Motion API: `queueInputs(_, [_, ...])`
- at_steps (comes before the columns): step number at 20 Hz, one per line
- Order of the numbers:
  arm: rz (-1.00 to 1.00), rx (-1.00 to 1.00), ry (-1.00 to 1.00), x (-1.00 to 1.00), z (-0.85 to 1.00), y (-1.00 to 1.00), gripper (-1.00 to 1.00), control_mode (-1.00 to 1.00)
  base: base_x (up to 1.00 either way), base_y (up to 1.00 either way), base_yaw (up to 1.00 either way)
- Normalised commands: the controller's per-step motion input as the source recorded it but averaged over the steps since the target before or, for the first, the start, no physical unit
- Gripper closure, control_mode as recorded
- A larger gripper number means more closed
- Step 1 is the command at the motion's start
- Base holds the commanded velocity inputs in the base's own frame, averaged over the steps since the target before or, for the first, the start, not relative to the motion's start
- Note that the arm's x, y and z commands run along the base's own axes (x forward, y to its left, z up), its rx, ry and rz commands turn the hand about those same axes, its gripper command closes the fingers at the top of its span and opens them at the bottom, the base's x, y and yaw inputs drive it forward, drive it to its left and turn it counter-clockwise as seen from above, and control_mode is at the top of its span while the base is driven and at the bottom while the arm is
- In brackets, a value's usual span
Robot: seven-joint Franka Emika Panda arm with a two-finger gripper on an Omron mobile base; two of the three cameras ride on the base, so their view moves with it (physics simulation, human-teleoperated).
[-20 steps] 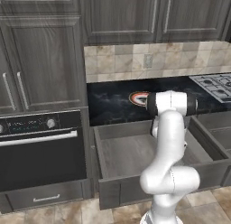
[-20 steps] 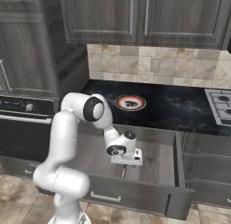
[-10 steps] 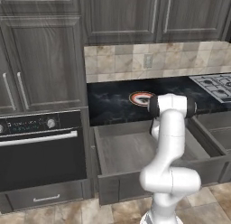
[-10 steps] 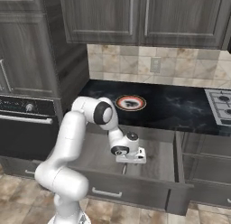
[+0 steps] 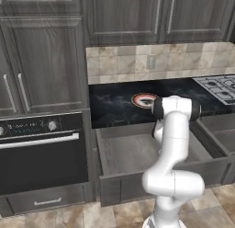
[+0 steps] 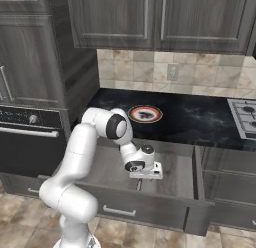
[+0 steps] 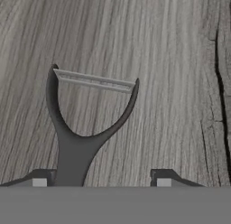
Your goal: Pick the peeler from the drawer and place it on the counter.
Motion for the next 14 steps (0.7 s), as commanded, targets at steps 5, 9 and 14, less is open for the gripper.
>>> queueInputs(5, [-0.01, 0.02, 0.04, -0.80, -0.53, -0.11, 1.00, -1.00, 0.00, 0.00, 0.00])
queueInputs(9, [-0.01, 0.01, 0.07, -0.36, -0.39, -0.01, 1.00, -1.00, 0.00, 0.00, 0.00])
queueInputs(14, [0.00, 0.00, 0.02, -0.09, -0.14, 0.00, 1.00, -1.00, 0.00, 0.00, 0.00])
